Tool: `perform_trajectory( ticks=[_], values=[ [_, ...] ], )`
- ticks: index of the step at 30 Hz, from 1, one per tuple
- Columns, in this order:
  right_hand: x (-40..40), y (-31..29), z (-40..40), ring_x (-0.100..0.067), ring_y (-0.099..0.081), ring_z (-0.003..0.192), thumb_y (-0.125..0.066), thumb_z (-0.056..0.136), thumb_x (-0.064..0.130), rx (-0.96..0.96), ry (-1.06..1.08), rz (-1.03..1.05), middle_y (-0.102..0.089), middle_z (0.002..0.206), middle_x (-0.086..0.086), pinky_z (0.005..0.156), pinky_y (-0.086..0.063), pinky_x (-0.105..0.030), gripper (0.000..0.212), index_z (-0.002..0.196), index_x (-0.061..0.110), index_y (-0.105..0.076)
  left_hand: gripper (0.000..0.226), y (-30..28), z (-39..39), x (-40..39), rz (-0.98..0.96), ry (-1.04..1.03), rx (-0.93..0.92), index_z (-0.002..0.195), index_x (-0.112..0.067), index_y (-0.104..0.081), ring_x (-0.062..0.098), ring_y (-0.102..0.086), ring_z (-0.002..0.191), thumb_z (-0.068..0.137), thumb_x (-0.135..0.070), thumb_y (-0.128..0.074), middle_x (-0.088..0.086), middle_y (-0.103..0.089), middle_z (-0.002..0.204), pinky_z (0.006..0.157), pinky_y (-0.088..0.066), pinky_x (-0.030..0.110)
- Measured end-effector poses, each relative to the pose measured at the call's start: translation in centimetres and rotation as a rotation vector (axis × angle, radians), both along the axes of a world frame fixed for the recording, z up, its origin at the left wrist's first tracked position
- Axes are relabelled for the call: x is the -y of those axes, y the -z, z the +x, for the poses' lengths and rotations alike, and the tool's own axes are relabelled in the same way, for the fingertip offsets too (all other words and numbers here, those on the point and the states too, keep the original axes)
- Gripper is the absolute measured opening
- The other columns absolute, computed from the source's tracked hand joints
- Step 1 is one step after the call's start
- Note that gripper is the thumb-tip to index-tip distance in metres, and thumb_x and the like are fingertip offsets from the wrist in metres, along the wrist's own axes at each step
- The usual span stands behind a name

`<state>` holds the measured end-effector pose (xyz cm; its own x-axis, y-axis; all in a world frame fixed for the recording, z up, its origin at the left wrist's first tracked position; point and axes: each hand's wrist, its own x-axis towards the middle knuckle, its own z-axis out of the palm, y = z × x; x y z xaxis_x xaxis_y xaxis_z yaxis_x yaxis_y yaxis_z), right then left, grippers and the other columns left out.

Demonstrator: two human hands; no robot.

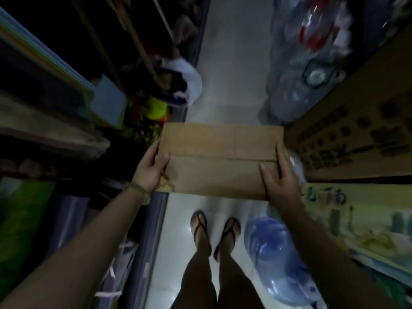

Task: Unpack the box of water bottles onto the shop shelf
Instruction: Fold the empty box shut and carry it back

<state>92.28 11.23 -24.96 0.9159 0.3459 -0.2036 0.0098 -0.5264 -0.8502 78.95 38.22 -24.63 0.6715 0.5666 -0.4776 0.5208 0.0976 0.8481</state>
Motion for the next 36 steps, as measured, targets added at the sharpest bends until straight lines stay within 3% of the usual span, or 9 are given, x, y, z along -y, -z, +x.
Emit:
perform_trajectory(
  ticks=[3,7,13,16,20,23,26,31,36],
  values=[
    [-1.2,9.1,0.3,-0.017,-0.028,0.142,-0.054,0.088,0.034,-0.074,-0.068,-0.041,-0.027,0.156,-0.002,0.114,-0.028,-0.033,0.072,0.151,0.025,-0.019,0.069,8.3,0.3,-2.0,0.017,-0.006,-0.07,0.139,-0.028,-0.043,0.02,-0.051,0.126,0.077,-0.051,-0.062,0.001,-0.054,0.137,0.109,-0.039,0.044],
    [-2.1,20.1,-1.0,-0.016,-0.042,0.131,-0.055,0.082,0.039,-0.174,0.019,-0.075,-0.041,0.148,-0.004,0.102,-0.036,-0.028,0.079,0.152,0.026,-0.019,0.082,19.0,0.4,-3.2,-0.011,-0.015,-0.137,0.143,-0.024,-0.039,0.021,-0.051,0.125,0.07,-0.055,-0.061,0.002,-0.052,0.138,0.109,-0.039,0.045],
    [-2.3,34.2,-2.9,-0.007,-0.039,0.13,-0.056,0.085,0.033,-0.225,-0.033,-0.119,-0.038,0.149,0.003,0.097,-0.035,-0.019,0.079,0.152,0.028,-0.016,0.061,34.5,-2.1,-2.6,-0.062,-0.092,-0.251,0.141,-0.027,-0.04,0.026,-0.048,0.129,0.082,-0.031,-0.058,0.002,-0.051,0.139,0.109,-0.038,0.049],
    [-1.7,39.7,-3.7,0.0,-0.031,0.133,-0.061,0.086,0.024,-0.241,-0.019,-0.125,-0.031,0.153,0.006,0.109,-0.036,-0.032,0.078,0.152,0.024,-0.02,0.048,40.1,-3.2,-2.2,-0.064,-0.051,-0.295,0.132,-0.039,-0.045,0.021,-0.048,0.126,0.089,-0.021,-0.055,-0.004,-0.052,0.135,0.109,-0.038,0.051],
    [-1.3,45.0,-5.3,-0.014,-0.039,0.133,-0.06,0.091,0.023,-0.247,-0.046,-0.175,-0.032,0.154,0.003,0.106,-0.042,-0.04,0.077,0.152,0.029,-0.014,0.052,44.5,-3.6,-1.7,-0.082,-0.064,-0.32,0.143,-0.027,-0.038,0.016,-0.047,0.125,0.096,-0.011,-0.051,-0.002,-0.049,0.139,0.105,-0.041,0.036],
    [-1.0,47.5,-6.0,-0.017,-0.048,0.125,-0.057,0.093,0.028,-0.242,-0.041,-0.21,-0.034,0.153,0.001,0.095,-0.046,-0.031,0.075,0.153,0.03,-0.011,0.05,46.9,-3.7,-1.5,-0.103,-0.05,-0.305,0.142,-0.024,-0.037,0.017,-0.047,0.123,0.096,-0.006,-0.049,0.001,-0.048,0.138,0.105,-0.041,0.037],
    [-0.6,49.3,-6.6,-0.002,-0.052,0.111,-0.06,0.093,0.025,-0.281,-0.008,-0.209,-0.038,0.151,0.004,0.083,-0.04,-0.003,0.075,0.152,0.03,-0.014,0.048,48.5,-4.1,-1.5,-0.15,-0.048,-0.298,0.133,-0.034,-0.04,0.023,-0.048,0.125,0.095,-0.008,-0.052,0.005,-0.048,0.139,0.105,-0.043,0.047],
    [-0.4,50.9,-7.1,-0.021,-0.044,0.133,-0.061,0.091,0.029,-0.273,0.007,-0.218,-0.033,0.154,0.002,0.103,-0.046,-0.046,0.078,0.149,0.044,-0.011,0.05,50.3,-5.3,-0.8,-0.173,-0.119,-0.287,0.12,-0.052,-0.041,0.015,-0.052,0.117,0.096,-0.009,-0.05,-0.005,-0.049,0.133,0.091,-0.05,0.041],
    [-0.6,50.5,-6.8,-0.02,-0.038,0.137,-0.06,0.09,0.031,-0.256,-0.013,-0.216,-0.03,0.155,0.002,0.104,-0.042,-0.051,0.078,0.148,0.045,-0.01,0.052,50.4,-4.7,-0.9,-0.144,-0.103,-0.31,0.134,-0.038,-0.037,0.016,-0.052,0.116,0.096,-0.004,-0.048,-0.001,-0.049,0.137,0.08,-0.049,0.025]
  ],
)
